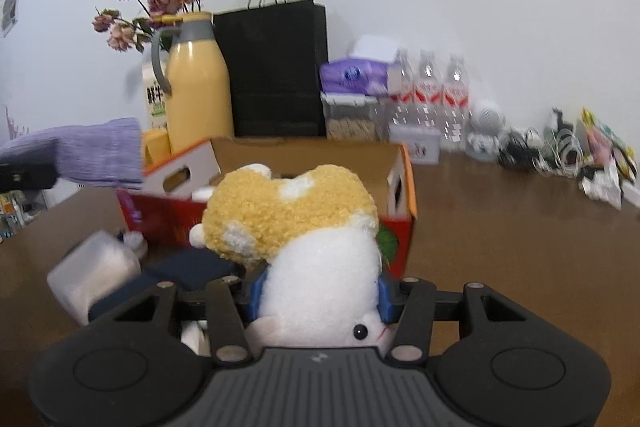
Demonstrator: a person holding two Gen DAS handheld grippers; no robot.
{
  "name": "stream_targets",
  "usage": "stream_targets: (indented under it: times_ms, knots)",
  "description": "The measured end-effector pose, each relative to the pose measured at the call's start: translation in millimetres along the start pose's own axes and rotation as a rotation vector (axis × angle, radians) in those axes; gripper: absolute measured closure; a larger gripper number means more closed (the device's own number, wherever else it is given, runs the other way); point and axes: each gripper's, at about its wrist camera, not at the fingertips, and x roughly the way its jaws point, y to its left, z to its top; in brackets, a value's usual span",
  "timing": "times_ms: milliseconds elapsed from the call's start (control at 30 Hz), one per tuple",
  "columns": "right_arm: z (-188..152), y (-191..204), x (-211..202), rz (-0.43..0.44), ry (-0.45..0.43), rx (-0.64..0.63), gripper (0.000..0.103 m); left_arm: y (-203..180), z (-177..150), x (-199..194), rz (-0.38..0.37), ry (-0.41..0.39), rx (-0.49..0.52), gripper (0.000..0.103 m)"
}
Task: Organize objects
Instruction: 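Carry the plush toy and purple bag with both grippers over the box, then open both grippers to drop the plush toy and bag into the box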
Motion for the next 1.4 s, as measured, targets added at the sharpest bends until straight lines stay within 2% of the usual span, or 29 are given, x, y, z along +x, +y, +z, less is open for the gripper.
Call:
stream_targets:
  times_ms: [267,533,733,967,1100,1133,1200,1233,1267,1300,1333,1367,1400]
  knots:
    - [57.5,4.6,42.3,-0.002,-0.052,-0.025,0.054,-5.9,37.3,52.6,0.002,-0.038,-0.062,0.093]
    - [97.0,-1.1,114.8,-0.035,-0.039,-0.021,0.054,2.9,61.5,132.6,0.043,0.012,-0.120,0.093]
    - [98.4,-15.5,171.4,-0.076,0.042,-0.003,0.054,8.8,53.1,188.9,0.144,0.113,-0.147,0.093]
    - [82.9,-23.1,192.7,-0.082,0.101,0.003,0.054,16.5,33.4,213.8,0.169,0.210,-0.140,0.093]
    - [78.5,-24.9,198.8,-0.082,0.133,0.009,0.054,16.6,31.3,212.5,0.161,0.211,-0.144,0.090]
    - [78.0,-24.4,199.1,-0.080,0.137,0.008,0.053,15.9,31.6,210.7,0.160,0.203,-0.141,0.087]
    - [77.3,-22.6,198.0,-0.076,0.138,0.005,0.046,13.5,32.4,207.7,0.158,0.190,-0.136,0.065]
    - [77.1,-21.7,196.8,-0.075,0.133,0.003,0.042,12.7,32.8,205.9,0.154,0.179,-0.136,0.044]
    - [77.2,-21.0,194.9,-0.076,0.128,0.002,0.032,11.5,33.7,203.4,0.149,0.163,-0.134,0.034]
    - [77.3,-20.4,192.9,-0.077,0.121,0.001,0.026,9.9,34.9,201.6,0.148,0.153,-0.130,0.031]
    - [77.7,-20.3,190.6,-0.079,0.114,0.001,0.024,8.5,36.0,200.2,0.150,0.148,-0.126,0.021]
    - [78.5,-20.7,188.6,-0.080,0.109,0.003,0.021,7.1,36.9,199.0,0.153,0.144,-0.125,0.005]
    - [79.1,-21.4,186.4,-0.078,0.106,0.007,0.018,5.6,37.7,197.5,0.157,0.135,-0.123,0.000]
